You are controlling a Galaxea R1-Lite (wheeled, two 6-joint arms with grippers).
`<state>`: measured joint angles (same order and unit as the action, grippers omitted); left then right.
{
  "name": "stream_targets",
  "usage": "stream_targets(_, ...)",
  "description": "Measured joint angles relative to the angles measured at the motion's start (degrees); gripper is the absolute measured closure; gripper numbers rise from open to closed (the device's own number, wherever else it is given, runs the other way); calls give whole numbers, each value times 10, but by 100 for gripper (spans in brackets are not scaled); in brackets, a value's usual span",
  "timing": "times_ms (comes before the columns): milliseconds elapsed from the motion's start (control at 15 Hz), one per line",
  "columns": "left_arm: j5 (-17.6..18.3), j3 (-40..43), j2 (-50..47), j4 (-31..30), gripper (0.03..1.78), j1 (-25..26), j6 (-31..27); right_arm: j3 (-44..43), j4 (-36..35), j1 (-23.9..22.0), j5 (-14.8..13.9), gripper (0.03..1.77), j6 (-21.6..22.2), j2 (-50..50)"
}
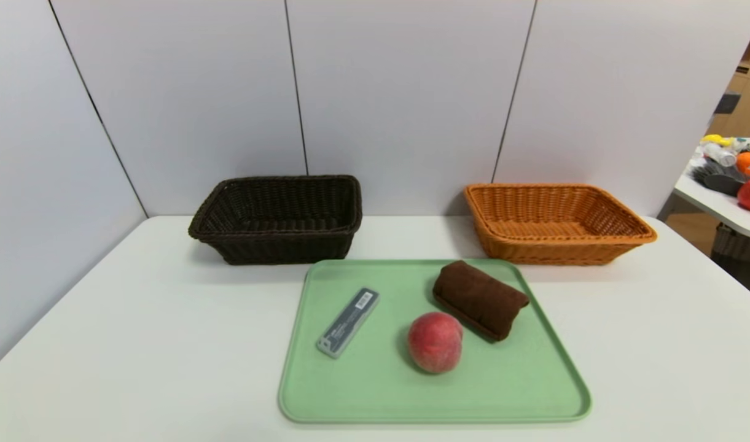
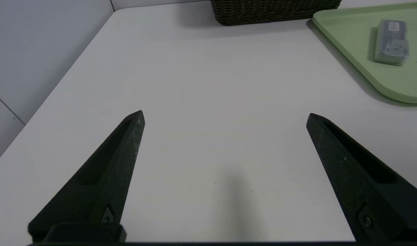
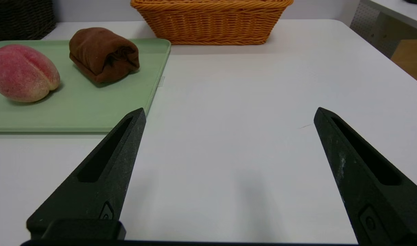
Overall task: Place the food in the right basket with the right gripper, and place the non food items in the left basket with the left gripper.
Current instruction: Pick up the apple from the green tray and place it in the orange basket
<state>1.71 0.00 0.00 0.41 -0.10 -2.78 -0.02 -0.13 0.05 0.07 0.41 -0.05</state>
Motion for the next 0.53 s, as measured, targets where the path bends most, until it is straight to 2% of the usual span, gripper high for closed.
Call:
stream_targets(333,-1,0,0,-3,12,0,-1,0,1,0,-3,10,-4,0)
stream_targets(533,-4,-25,0,5,12,0,-30,-30,25,0,-1,10,-10,0)
